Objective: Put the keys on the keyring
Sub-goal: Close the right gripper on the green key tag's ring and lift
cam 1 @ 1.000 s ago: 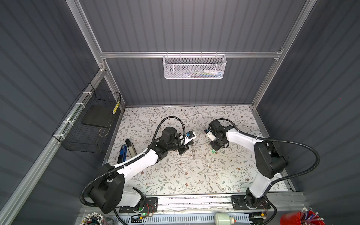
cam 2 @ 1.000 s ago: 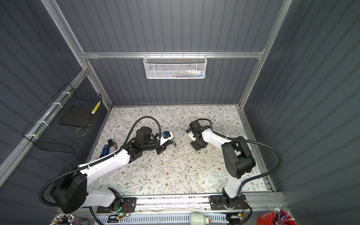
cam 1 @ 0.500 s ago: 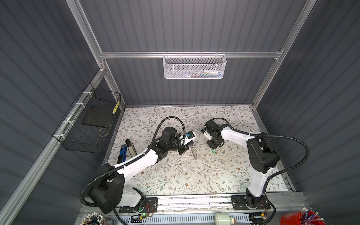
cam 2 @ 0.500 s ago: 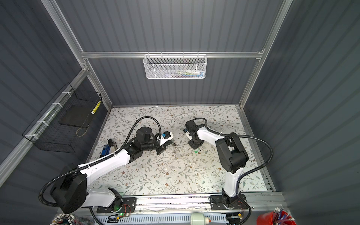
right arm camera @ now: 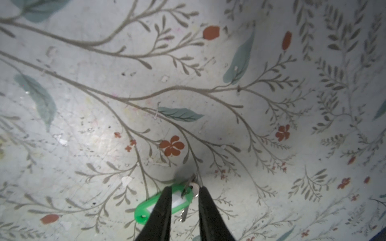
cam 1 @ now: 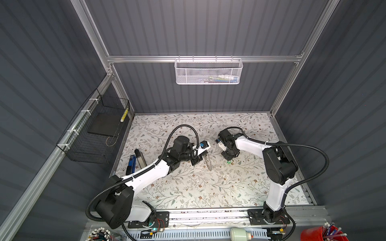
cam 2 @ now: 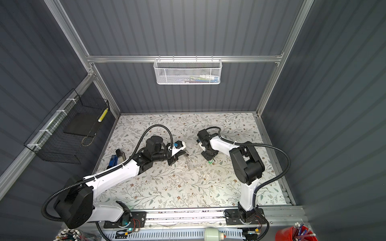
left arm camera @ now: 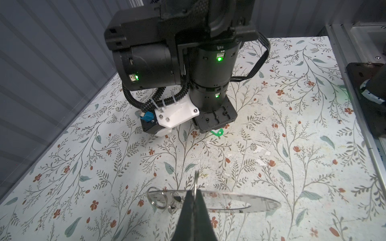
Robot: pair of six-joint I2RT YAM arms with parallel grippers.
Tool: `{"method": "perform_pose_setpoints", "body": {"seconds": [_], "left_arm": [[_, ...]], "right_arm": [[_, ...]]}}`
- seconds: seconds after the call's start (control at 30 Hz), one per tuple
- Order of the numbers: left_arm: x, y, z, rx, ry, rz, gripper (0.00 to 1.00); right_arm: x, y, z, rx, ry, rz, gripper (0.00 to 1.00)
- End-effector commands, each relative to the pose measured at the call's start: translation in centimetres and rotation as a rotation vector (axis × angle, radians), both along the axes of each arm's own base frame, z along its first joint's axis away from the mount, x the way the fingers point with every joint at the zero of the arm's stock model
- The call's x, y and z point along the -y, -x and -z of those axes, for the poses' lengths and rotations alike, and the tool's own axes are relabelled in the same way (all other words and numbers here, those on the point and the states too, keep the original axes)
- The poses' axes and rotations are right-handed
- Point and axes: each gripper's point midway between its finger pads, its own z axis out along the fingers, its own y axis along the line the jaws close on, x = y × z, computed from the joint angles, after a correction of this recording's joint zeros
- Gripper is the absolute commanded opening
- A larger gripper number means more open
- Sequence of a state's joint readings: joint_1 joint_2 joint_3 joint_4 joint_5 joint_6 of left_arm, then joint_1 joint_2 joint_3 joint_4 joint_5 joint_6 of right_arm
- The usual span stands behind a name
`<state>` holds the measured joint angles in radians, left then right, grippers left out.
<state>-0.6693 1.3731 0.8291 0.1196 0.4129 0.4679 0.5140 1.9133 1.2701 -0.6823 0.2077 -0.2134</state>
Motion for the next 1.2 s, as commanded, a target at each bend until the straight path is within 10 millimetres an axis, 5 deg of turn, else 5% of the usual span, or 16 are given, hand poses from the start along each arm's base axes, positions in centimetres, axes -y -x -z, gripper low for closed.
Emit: {"method": "perform_pose_setpoints", "body": {"seconds": [0.0, 0.57, 0.8, 1.17], "left_arm": [[0.1, 0.3, -1.1, 0.034, 0.023, 0.024, 0.00], [0.2, 0.3, -1.0, 0.027, 0.024, 0.028, 0.00], [0.2, 0.4, -0.9, 0.022, 0.027, 0.031, 0.00], [0.3, 0.4, -0.9, 0.015, 0.031, 0.035, 0.00]], "right_arm": [[0.2, 0.0, 0.2, -0.017, 0.033, 0.010, 0.25], [0.3, 0.5, -0.8, -0.020, 0.024, 0.001, 0.04], [0.0, 1.2, -2.5, -0.016, -0.014, -0.022, 0.01], [-0.1, 1.6, -1.4, -0.058, -0.012, -0.023, 0.01]]}}
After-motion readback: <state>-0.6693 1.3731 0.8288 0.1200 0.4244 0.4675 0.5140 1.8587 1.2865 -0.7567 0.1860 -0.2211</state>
